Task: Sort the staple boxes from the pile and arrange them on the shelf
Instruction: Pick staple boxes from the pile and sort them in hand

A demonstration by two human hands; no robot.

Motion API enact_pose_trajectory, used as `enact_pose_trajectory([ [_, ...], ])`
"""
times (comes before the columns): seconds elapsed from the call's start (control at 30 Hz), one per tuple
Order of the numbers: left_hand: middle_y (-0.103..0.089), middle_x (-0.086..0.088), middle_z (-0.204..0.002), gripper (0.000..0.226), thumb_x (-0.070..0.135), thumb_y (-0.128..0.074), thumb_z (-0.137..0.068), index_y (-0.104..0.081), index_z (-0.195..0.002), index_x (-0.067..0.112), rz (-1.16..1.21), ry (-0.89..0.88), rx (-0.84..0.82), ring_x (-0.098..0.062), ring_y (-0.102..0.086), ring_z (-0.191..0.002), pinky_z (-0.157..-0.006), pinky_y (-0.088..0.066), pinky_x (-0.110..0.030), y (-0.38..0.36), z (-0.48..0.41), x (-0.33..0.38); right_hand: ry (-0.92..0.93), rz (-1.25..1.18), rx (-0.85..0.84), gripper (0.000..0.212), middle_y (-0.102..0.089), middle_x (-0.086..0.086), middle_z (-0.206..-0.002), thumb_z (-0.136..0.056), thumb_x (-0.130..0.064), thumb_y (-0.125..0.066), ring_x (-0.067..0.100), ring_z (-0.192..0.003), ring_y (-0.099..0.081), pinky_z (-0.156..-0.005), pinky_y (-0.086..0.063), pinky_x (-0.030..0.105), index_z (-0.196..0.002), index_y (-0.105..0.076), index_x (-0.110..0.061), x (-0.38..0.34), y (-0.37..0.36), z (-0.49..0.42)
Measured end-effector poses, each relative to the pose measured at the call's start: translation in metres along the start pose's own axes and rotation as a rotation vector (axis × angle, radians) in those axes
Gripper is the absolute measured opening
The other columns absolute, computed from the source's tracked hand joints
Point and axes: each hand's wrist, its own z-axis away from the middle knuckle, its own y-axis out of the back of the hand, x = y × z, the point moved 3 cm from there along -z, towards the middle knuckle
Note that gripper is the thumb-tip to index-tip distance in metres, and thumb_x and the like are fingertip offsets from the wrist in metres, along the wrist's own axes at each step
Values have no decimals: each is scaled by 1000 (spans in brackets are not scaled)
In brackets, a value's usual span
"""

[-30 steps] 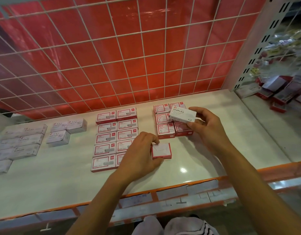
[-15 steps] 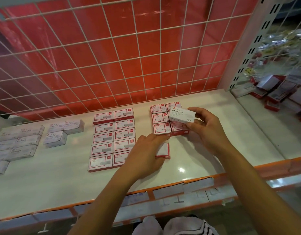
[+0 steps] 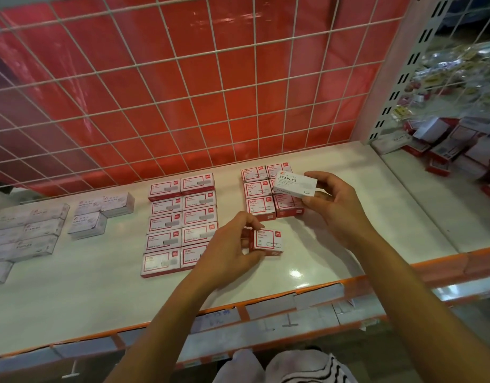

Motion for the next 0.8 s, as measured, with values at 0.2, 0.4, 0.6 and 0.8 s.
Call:
enact_pose_trajectory([
  [0.2,-56,10,-127,50,36,-71,-83,-49,-127,30,-286,-71,56,1,-44,-103,-88,-40,-14,2,2,-1,-1,3,-7,42,-60,-9,-111,-88,0,-59,12,-99,-62,-61,-55,17,-126,-52,-18,1,-4,-2],
  [0.4,-55,7,-123,48,42,-72,-79,-57,-122,26,-261,-80,120,-2,-51,-101,-88,-47,-15,0,-1,-2,-4,5,5,42,-60,-6,-114,-88,-2,-60,14,-101,-61,-66,-57,20,-126,-52,-19,0,-4,-4],
  [0.6,-57,5,-119,48,42,-73,-78,-56,-119,23,-257,-39,206,-6,-57,-99,-83,-50,-18,-3,-4,0,-7,0,11,42,-61,-5,-113,-88,-2,-60,13,-99,-63,-64,-57,20,-126,-52,-18,1,-1,-5],
  [0.8,-64,6,-118,52,44,-73,-77,-50,-120,23,-205,44,238,-11,-63,-104,-85,-51,-24,-4,-8,5,3,-14,-3,41,-61,-9,-107,-88,0,-60,7,-90,-65,-61,-54,16,-124,-52,-17,-1,0,-3],
])
